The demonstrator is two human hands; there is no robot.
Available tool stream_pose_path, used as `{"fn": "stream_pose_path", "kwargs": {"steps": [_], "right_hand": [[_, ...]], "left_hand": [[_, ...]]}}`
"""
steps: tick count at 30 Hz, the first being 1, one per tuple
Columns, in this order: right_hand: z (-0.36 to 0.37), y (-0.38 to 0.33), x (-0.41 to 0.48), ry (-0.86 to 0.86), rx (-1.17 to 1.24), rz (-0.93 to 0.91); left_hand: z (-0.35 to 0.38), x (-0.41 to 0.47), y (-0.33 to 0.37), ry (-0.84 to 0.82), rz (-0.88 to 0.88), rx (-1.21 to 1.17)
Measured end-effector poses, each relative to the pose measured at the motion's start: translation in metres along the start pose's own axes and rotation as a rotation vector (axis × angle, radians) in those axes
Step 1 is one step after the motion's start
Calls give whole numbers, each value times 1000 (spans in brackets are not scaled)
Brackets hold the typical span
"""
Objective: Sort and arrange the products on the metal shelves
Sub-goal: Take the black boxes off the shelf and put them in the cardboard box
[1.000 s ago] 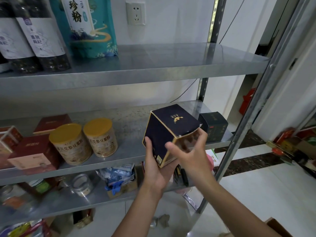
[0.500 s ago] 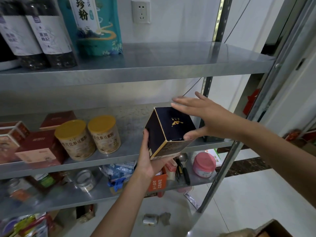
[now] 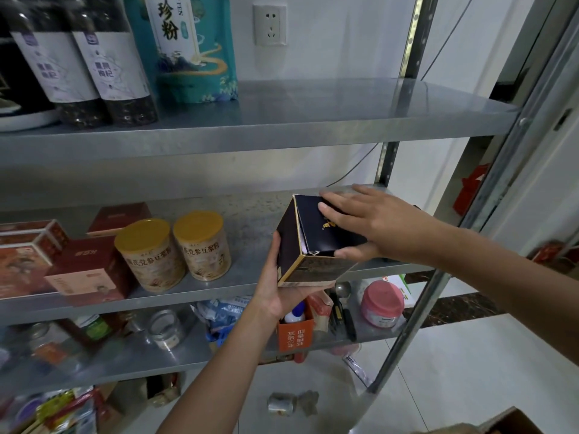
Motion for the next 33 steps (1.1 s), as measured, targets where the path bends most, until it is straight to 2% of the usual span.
{"fn": "stream_pose_path", "kwargs": {"steps": [1, 3, 5, 6, 11, 14, 16, 20, 24, 30, 33], "right_hand": [[-6, 0, -1, 80, 19, -9], [-22, 11, -4, 198, 221, 23], [-34, 28, -7, 234, 473, 68], [-35, 33, -6, 217, 504, 86], [-19, 29, -7, 176, 593, 62], [-13, 12, -12, 176, 396, 10], [-12, 12, -15, 192, 401, 36], [-28, 35, -22, 328, 834, 65], [-28, 69, -26, 533, 1189, 282], [1, 85, -16, 447, 1488, 491], [15, 91, -11, 472, 1643, 556]], "left_hand": [[1, 0, 1, -16, -5, 2], [0, -3, 4, -22, -15, -5], [-2, -5, 2, -30, -36, -11], [-1, -6, 1, -54, -44, -12], [8, 0, -1, -93, -49, -16], [8, 3, 2, -89, -43, 13], [7, 4, 2, -92, -46, 28], [5, 7, 3, -110, -35, 8], [1, 8, -2, -81, -71, 49], [-10, 10, -14, -30, -76, 111], [-17, 10, -19, -16, -131, 109]]}}
Point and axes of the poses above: each hand's wrist, its own x-axis towards the middle knuckle, its own z-axis out of the palm, y = z × x, the point moved 7 cm from there along x, towards the middle knuckle, and after that the axes turned 12 degrees about -y, right-handed, at the moved point
